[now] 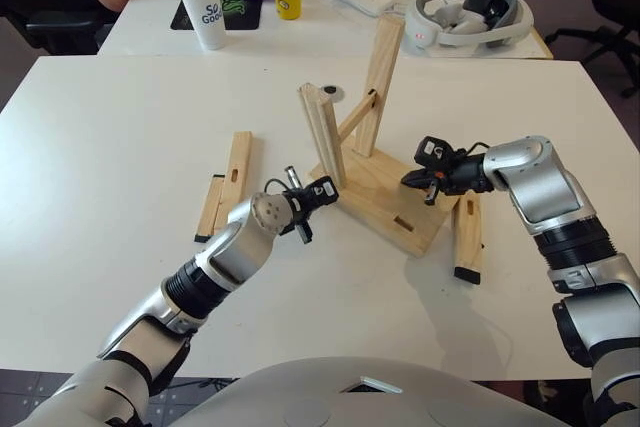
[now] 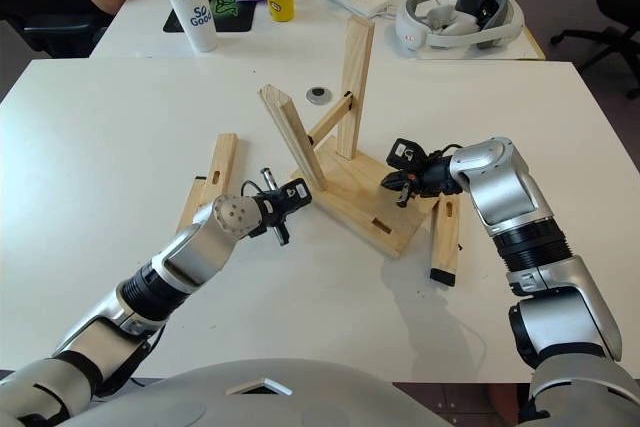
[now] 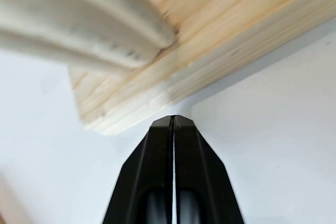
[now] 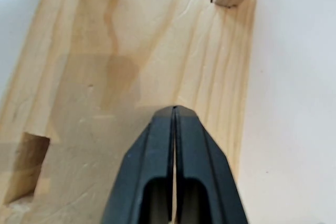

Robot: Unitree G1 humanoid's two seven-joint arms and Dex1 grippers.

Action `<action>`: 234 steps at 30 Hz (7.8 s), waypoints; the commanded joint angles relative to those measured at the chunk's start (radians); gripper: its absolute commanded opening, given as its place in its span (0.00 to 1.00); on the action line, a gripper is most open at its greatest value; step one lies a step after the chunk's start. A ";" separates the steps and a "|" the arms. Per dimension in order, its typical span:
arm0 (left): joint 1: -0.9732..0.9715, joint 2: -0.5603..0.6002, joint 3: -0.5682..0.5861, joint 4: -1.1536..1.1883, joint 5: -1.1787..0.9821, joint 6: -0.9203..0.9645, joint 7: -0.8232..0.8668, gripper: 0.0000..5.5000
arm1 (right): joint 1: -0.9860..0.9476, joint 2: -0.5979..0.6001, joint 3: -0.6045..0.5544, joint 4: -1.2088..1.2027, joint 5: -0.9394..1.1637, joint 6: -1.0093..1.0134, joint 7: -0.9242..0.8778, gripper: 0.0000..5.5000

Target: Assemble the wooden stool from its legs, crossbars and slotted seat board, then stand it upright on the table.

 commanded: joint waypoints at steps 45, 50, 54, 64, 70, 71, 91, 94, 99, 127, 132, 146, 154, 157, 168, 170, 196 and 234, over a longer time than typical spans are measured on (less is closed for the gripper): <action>0.030 0.064 0.110 -0.045 0.025 -0.001 -0.057 0.00 | -0.003 0.063 -0.007 0.232 -0.064 -0.138 0.092 0.00; 0.033 0.070 0.136 -0.026 0.015 -0.020 -0.058 0.00 | 0.107 0.062 -0.024 0.034 0.007 -0.001 0.078 0.00; 0.037 0.027 0.118 -0.011 0.002 -0.026 -0.056 0.00 | 0.132 0.070 -0.020 -0.020 0.032 0.048 0.047 0.00; 0.059 0.017 0.134 0.021 -0.005 -0.037 -0.047 0.00 | 0.135 0.165 -0.030 -0.036 0.081 0.091 -0.074 0.00; 0.045 0.025 0.164 0.000 -0.005 -0.035 -0.041 0.00 | 0.142 0.157 -0.041 -0.049 0.088 0.088 -0.116 0.00; 0.046 0.030 0.184 -0.017 -0.007 -0.035 -0.036 0.00 | 0.138 0.153 -0.054 -0.049 0.090 0.077 -0.127 0.00; 0.409 -0.040 0.890 -0.355 -0.286 0.077 0.169 0.34 | 0.524 0.266 -0.505 -0.525 0.366 0.219 -0.502 0.00; 0.427 -0.067 0.904 -0.326 -0.352 0.145 0.152 0.41 | 0.543 0.281 -0.479 -0.552 0.377 0.218 -0.526 0.00; 0.441 -0.017 0.874 -0.303 -0.376 0.177 0.139 0.53 | 0.516 0.272 -0.474 -0.548 0.393 0.222 -0.538 0.00; 0.498 0.043 0.753 -0.225 -0.386 0.202 0.179 0.47 | 0.438 0.237 -0.404 -0.507 0.395 0.206 -0.555 0.00; 0.520 0.039 0.745 -0.205 -0.391 0.190 0.180 0.35 | 0.410 0.214 -0.403 -0.488 0.397 0.200 -0.544 0.00; 0.244 0.001 0.905 -0.204 -0.340 -0.321 0.327 0.24 | 0.262 0.291 -0.612 -0.342 0.433 0.052 -0.701 0.00; -0.113 0.023 0.787 -0.266 -0.271 -0.572 0.330 0.24 | -0.040 0.344 -0.832 -0.355 0.875 0.119 -0.746 0.16; -0.167 -0.005 0.698 -0.250 -0.254 -0.609 0.307 0.24 | -0.127 0.362 -0.824 -0.391 1.064 0.188 -0.785 0.24; -0.254 -0.080 0.598 -0.034 -0.244 -0.759 0.248 0.24 | -0.142 0.348 -0.684 -0.418 1.242 0.245 -0.745 0.43; -0.250 -0.087 0.595 -0.019 -0.252 -0.776 0.237 0.24 | -0.141 0.350 -0.666 -0.413 1.238 0.239 -0.735 0.43; -0.129 -0.182 0.430 -0.080 -0.242 -0.682 0.169 0.24 | -0.271 0.497 -0.556 -0.270 1.125 0.135 -0.822 0.43; -0.107 -0.212 0.529 -0.274 -0.463 -0.651 0.082 0.42 | -0.141 0.459 -0.559 -0.270 1.130 0.213 -0.799 0.08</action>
